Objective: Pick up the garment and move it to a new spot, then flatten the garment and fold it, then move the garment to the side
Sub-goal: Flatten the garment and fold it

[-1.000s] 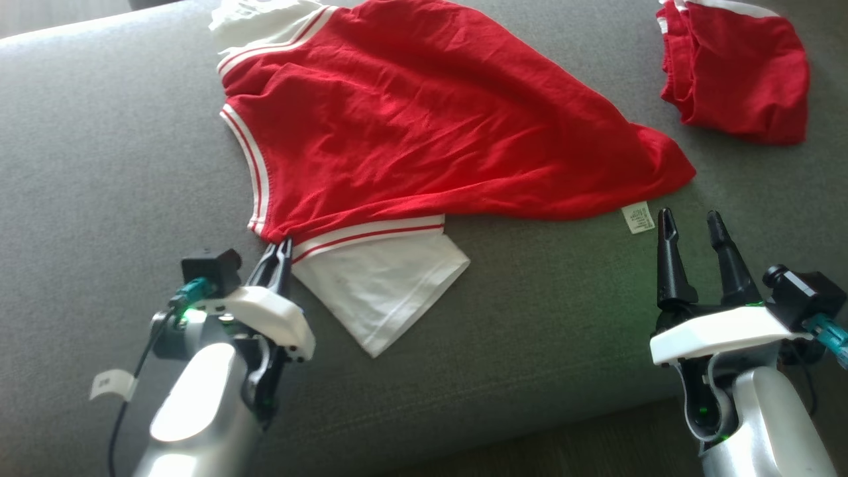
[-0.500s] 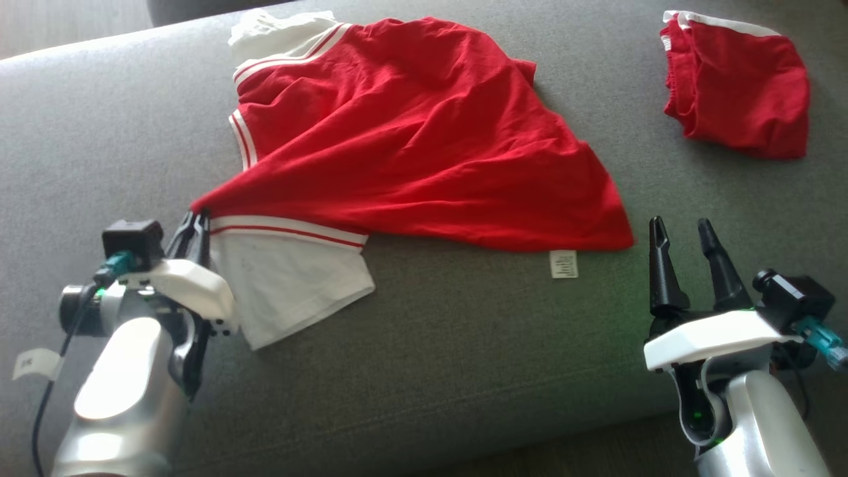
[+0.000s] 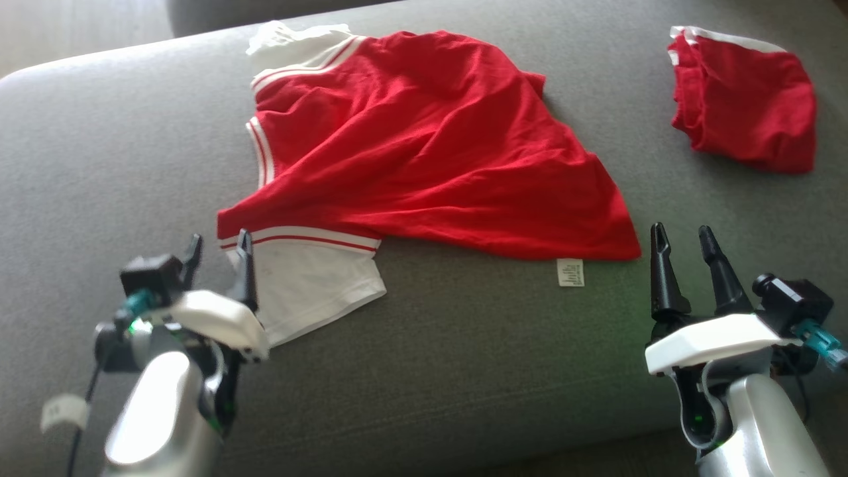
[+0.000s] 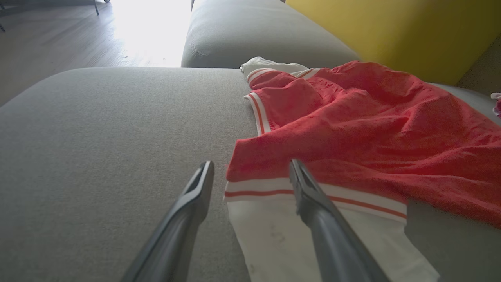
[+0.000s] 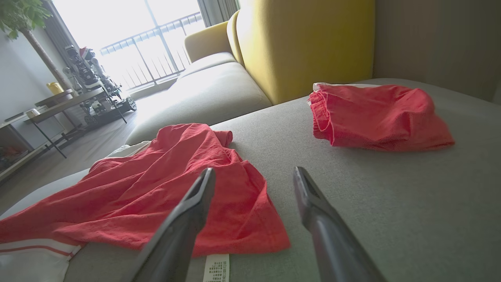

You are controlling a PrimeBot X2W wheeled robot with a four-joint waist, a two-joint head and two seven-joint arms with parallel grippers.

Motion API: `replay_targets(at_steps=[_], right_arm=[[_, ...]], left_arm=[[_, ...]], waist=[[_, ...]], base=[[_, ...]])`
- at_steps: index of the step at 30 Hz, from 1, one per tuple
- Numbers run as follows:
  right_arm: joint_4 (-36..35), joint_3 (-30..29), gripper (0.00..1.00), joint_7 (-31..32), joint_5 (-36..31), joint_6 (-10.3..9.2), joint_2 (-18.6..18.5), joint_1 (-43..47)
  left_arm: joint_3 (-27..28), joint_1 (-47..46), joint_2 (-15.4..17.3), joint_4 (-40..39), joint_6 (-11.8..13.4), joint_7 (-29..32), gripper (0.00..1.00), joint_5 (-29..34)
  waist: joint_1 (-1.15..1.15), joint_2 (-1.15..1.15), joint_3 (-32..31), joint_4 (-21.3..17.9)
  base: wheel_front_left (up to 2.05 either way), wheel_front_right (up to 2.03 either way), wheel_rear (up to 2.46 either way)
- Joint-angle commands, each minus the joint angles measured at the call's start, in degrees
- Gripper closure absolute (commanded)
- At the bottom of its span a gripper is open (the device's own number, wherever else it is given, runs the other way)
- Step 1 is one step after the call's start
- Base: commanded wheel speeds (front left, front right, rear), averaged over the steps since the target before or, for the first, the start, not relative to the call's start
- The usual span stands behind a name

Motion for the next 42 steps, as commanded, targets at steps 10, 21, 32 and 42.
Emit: replay_targets(at_steps=[10, 21, 32, 42], right_arm=[[-1.7, 1.3, 0.00, -0.6, -0.9, -0.01, -0.3, -0.6], [-1.3, 1.9, 0.00, -0.6, -0.8, -0.01, -0.3, -0.1], [-1.9, 2.2, 0.00, -0.6, -0.8, -0.01, -0.3, -1.0], [-2.3, 1.8, 0.00, -0.6, -0.5, -0.01, -0.3, -1.5]], left_arm=[[4.6, 10.8, -3.1, -16.1, 1.0, -0.8, 0.00, 1.2], [5.6, 16.6, -5.0, -21.3, 0.6, -0.8, 0.00, 3.2], [2.4, 13.4, -5.1, -11.5, -0.2, -0.8, 0.00, 1.8], [1.3, 9.7, -5.1, -3.3, 1.7, -0.8, 0.00, 0.8]], waist=[[0.00, 0.00, -1.2, 3.6], [0.00, 0.00, -1.9, 4.9], [0.00, 0.00, 0.7, 2.7], [0.00, 0.00, 2.0, 0.8]], base=[[0.00, 0.00, 0.00], [0.00, 0.00, 0.00], [0.00, 0.00, 0.00], [0.00, 0.00, 0.00]])
